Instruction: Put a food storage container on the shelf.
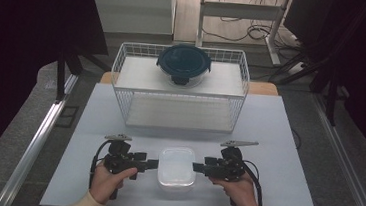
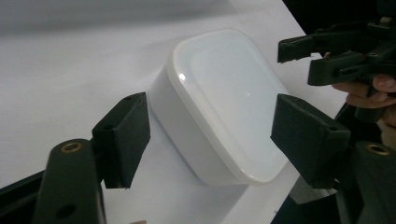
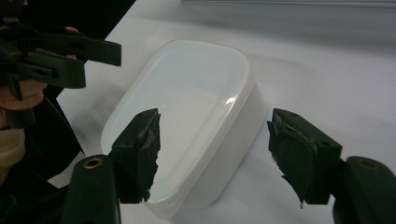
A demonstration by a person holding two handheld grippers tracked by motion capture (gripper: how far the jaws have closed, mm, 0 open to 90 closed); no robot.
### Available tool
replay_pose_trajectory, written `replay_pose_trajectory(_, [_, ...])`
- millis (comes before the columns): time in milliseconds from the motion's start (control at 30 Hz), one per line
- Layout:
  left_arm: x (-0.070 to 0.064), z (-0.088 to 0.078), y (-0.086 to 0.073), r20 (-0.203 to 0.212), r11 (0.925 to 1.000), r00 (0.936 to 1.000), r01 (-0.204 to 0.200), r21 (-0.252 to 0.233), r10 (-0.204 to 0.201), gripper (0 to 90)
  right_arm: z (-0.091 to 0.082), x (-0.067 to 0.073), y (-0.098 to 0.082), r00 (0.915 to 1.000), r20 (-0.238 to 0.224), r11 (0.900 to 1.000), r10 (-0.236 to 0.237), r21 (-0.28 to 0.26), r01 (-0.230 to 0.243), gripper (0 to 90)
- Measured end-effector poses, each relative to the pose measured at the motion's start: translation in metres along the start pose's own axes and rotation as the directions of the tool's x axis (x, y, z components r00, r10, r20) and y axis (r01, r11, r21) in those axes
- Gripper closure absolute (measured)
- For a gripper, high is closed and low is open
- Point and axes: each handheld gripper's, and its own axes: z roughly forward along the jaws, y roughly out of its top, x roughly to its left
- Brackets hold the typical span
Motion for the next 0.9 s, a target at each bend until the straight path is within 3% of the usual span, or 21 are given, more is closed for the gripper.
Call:
replay_pose_trajectory(167, [0.006,0.011,-0.002,0.043,0.9982,0.9974,0.057,0.020,-0.058,31.0,0.009,-0.003,-0.001,0.9999,-0.004,1.000,0.014,0.018,-0.014,36.4])
replay_pose_trajectory(300, [0.013,0.015,-0.004,0.070,0.9939,0.9916,0.107,0.027,-0.108,33.2,0.015,-0.004,-0.003,0.9994,-0.014,0.999,0.031,0.029,-0.031,38.0])
replay_pose_trajectory(567, [0.013,0.024,-0.006,0.089,0.9912,0.9878,0.124,0.045,-0.128,42.8,0.022,-0.006,-0.005,0.9964,-0.049,0.997,0.069,0.037,-0.068,42.5])
replay_pose_trajectory(667, [0.012,0.027,-0.007,0.109,0.9899,0.9847,0.130,0.056,-0.136,49.1,0.024,-0.004,-0.007,0.9948,-0.062,0.996,0.080,0.046,-0.078,48.1])
replay_pose_trajectory(733, [0.011,0.028,-0.007,0.099,0.9898,0.9858,0.131,0.056,-0.136,53.3,0.025,-0.004,-0.008,0.9949,-0.053,0.995,0.086,0.046,-0.084,51.8])
replay_pose_trajectory(900, [0.018,0.027,-0.010,0.127,0.9822,0.9742,0.183,0.040,-0.187,65.5,0.020,-0.010,-0.008,0.9852,-0.080,0.988,0.151,0.036,-0.149,62.9])
